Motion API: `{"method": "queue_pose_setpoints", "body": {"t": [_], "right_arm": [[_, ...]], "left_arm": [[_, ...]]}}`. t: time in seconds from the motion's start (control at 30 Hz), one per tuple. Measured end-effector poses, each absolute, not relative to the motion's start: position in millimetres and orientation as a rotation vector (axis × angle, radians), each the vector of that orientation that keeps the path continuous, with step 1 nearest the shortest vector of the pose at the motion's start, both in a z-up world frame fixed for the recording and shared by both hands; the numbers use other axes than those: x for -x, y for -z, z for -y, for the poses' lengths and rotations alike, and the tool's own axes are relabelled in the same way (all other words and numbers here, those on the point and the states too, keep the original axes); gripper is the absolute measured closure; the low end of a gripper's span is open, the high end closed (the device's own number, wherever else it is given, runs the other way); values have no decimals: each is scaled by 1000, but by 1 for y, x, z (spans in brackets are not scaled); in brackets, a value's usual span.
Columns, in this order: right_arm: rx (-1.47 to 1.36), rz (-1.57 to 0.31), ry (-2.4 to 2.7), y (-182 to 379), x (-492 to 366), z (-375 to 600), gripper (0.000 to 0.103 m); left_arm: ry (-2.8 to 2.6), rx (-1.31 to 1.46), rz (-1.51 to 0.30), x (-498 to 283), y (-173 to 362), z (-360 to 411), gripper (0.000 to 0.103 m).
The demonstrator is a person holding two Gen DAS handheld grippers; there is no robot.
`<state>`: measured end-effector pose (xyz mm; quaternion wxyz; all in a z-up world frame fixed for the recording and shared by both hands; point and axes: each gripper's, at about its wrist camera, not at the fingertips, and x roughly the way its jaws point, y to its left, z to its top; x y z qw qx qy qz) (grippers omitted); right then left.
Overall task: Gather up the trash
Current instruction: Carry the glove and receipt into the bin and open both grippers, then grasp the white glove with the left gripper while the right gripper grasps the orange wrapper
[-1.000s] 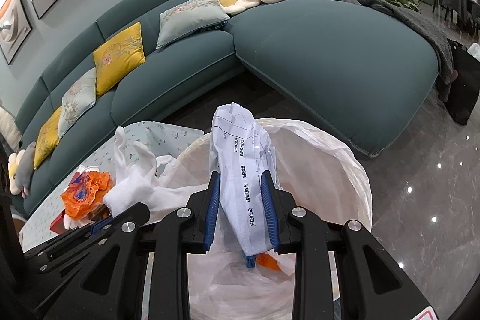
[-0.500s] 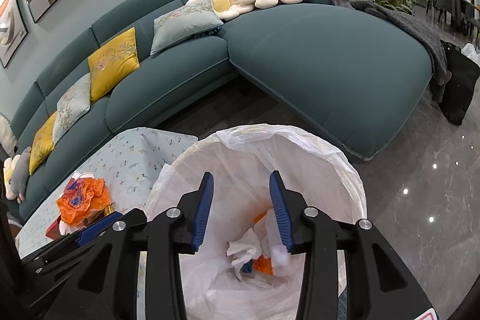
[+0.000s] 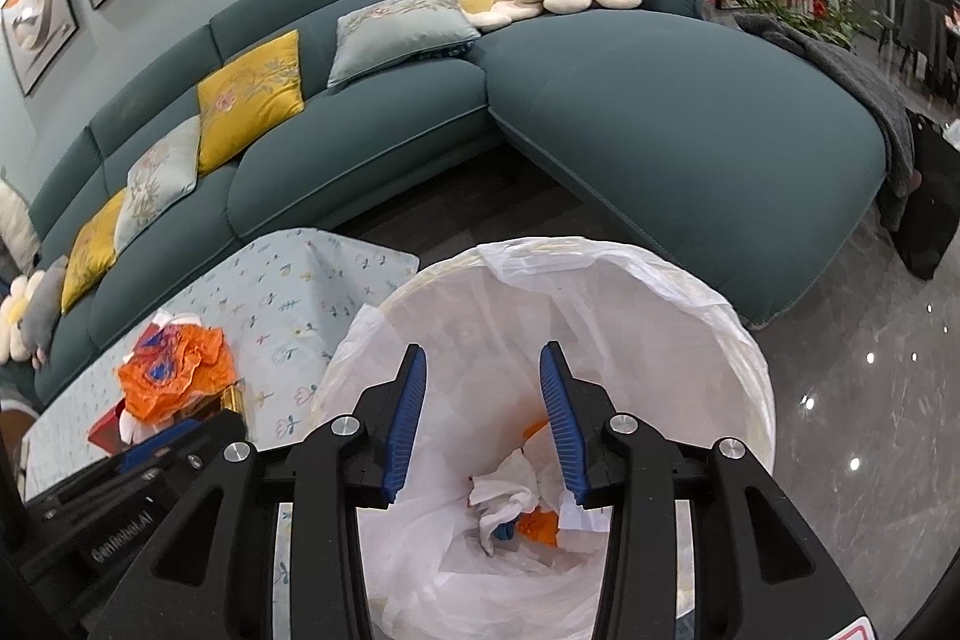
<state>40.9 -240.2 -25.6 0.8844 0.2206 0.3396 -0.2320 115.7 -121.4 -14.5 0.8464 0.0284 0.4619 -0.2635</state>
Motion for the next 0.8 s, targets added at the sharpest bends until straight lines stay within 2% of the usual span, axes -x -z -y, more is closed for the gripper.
{"method": "queue_pose_setpoints", "body": {"t": [0.8], "right_arm": [[-299,-779,307,33,-84,164,64]], "left_arm": [[290,41,-992,-174,39,-9,61]]}}
